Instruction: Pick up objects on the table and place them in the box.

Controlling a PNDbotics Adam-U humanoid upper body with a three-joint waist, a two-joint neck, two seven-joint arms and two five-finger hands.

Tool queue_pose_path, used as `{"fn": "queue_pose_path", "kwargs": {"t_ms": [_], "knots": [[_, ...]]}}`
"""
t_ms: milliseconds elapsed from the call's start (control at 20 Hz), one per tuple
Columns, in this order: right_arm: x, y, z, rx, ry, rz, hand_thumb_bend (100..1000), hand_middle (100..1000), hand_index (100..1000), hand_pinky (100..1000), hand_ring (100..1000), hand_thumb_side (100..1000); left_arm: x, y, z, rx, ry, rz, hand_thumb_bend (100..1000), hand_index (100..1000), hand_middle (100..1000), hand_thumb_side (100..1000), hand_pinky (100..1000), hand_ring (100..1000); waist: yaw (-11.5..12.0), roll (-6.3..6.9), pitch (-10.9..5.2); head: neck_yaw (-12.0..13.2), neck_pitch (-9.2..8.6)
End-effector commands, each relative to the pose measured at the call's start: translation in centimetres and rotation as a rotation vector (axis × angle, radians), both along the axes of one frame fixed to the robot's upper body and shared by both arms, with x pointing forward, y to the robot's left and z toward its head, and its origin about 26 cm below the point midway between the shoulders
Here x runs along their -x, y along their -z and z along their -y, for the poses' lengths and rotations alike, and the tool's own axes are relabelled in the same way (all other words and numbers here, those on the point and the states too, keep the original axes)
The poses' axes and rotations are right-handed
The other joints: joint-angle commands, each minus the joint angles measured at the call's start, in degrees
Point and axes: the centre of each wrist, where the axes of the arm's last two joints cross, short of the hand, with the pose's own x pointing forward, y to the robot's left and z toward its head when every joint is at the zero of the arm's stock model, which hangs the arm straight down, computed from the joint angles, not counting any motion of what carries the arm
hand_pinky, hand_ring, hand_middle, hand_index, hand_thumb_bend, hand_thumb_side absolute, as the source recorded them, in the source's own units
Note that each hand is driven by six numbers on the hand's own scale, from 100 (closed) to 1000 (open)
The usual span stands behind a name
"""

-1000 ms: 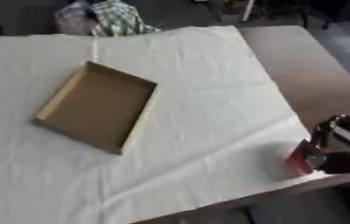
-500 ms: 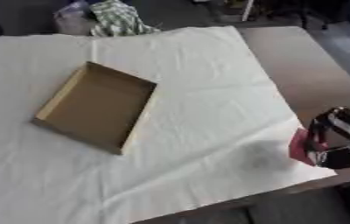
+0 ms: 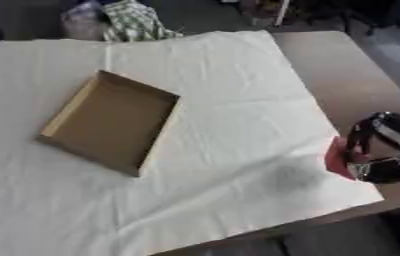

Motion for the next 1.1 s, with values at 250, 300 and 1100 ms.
{"fn": "queue_pose_path", "kwargs": {"t_ms": [250, 300, 1100], "knots": [[-1.5, -3.7, -0.7, 0.085, -0.105, 0.069, 100, 373, 472, 863, 668, 100, 0.2, -0.5, 0.2, -0.004, 0.010, 0.021, 100, 763, 711, 653, 556, 730, 0.4, -0.36, -1.05, 0.1, 0.19], [-1.8, -4.2, -0.8, 0.094, -0.121, 0.078, 100, 372, 472, 863, 668, 100, 0.2, -0.5, 0.2, -0.004, 0.011, 0.021, 100, 763, 711, 653, 556, 730, 0.5, -0.43, -1.10, 0.2, 0.22], [-5.2, -12.3, -4.8, 0.144, -0.370, 0.215, 100, 361, 462, 864, 650, 100, 0.2, -0.7, 0.7, 0.004, 0.036, 0.026, 100, 763, 713, 655, 558, 731, 3.9, -1.44, -1.47, 0.3, -0.02]]}}
